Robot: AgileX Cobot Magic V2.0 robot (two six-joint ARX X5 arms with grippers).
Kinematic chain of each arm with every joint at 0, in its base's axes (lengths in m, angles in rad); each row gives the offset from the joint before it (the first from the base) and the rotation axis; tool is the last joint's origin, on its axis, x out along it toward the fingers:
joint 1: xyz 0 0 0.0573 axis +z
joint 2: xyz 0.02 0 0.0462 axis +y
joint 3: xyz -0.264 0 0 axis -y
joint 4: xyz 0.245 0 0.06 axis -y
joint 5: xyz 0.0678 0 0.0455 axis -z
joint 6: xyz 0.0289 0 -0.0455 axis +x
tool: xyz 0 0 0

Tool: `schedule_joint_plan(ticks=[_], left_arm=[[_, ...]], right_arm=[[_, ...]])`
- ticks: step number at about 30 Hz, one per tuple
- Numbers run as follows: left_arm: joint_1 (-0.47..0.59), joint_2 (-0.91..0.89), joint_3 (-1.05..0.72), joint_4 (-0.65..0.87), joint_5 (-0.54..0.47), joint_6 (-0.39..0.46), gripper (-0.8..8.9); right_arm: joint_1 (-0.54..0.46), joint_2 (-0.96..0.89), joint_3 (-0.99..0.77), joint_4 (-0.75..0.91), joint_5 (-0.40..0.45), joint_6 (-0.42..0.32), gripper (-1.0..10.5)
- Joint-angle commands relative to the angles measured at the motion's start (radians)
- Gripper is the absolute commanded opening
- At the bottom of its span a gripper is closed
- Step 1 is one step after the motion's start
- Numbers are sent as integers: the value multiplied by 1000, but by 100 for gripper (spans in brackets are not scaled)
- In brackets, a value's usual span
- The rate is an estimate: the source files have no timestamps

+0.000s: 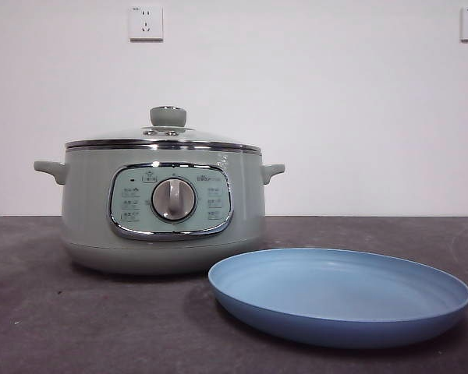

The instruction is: Take the potato out from the steamer,put the potato on the plate,close the lid

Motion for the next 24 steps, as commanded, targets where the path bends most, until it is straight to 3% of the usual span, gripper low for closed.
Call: schedule_joint_plan(ticks=[1, 7, 14, 19, 24], left_arm=[[3, 55, 70, -52, 54, 56, -8], [3, 203, 236, -207, 192, 188, -8], [0, 318, 399, -365, 282, 338, -8], [-14, 352, 470, -455, 304, 400, -8], [-25, 355, 480, -489, 299, 412, 3]], right_arm=[[2, 60, 88, -63, -42, -66, -12], [2, 225, 305, -256, -192, -222, -12], [5, 397, 532, -490, -372, -402, -12], [29, 479, 635, -626, -421, -478, -12], [42, 500, 651, -644, -417, -486, -8]])
